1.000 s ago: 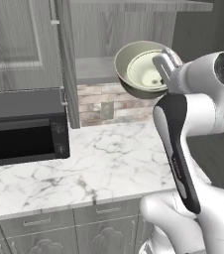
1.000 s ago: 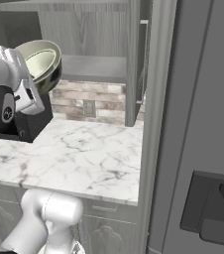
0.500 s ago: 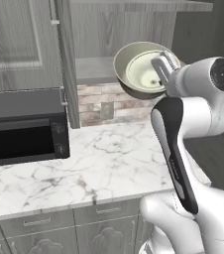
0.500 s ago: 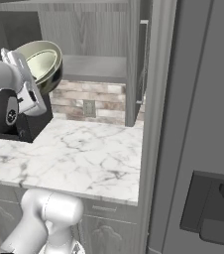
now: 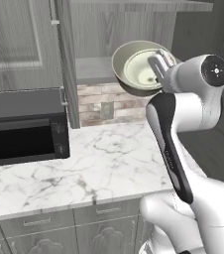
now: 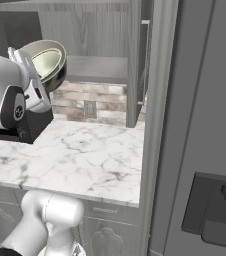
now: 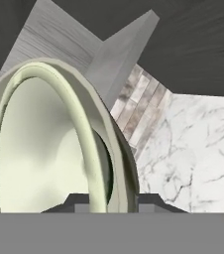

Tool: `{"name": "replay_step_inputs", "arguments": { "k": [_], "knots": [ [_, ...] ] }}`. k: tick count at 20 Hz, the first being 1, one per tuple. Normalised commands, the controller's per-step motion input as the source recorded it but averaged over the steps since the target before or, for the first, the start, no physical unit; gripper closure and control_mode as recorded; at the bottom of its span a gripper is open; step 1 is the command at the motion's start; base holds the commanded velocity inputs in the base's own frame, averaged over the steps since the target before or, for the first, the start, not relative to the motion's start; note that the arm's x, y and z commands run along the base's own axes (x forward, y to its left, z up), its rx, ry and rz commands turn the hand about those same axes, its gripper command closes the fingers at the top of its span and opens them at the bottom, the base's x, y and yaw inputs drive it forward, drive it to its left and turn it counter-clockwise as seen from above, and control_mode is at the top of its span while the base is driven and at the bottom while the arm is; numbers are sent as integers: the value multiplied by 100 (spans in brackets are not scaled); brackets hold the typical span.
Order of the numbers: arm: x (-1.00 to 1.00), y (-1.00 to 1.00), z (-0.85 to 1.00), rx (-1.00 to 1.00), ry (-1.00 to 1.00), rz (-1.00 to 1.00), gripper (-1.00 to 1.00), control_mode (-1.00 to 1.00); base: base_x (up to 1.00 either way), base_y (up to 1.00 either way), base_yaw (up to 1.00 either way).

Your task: Pick up the bowls on the counter and stack them on top of one another in the open cabinet. Place the smaller bowl on top of the larger bowl.

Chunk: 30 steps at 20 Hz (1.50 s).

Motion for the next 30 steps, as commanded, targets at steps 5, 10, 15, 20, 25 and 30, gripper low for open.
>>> {"name": "replay_step_inputs", "arguments": {
  "k": [5,10,15,20,25,30],
  "knots": [
    [30,0,1,0,0,-1,100,-100,0,0,0],
    [31,0,1,0,0,-1,100,-100,0,0,0],
    [33,0,2,0,0,-1,100,-100,0,0,0],
    [31,0,4,0,0,-1,100,-100,0,0,0],
    [32,0,4,0,-1,-1,100,-100,0,0,0],
    [25,0,3,1,-1,0,100,-100,0,0,0]
  ]
}}
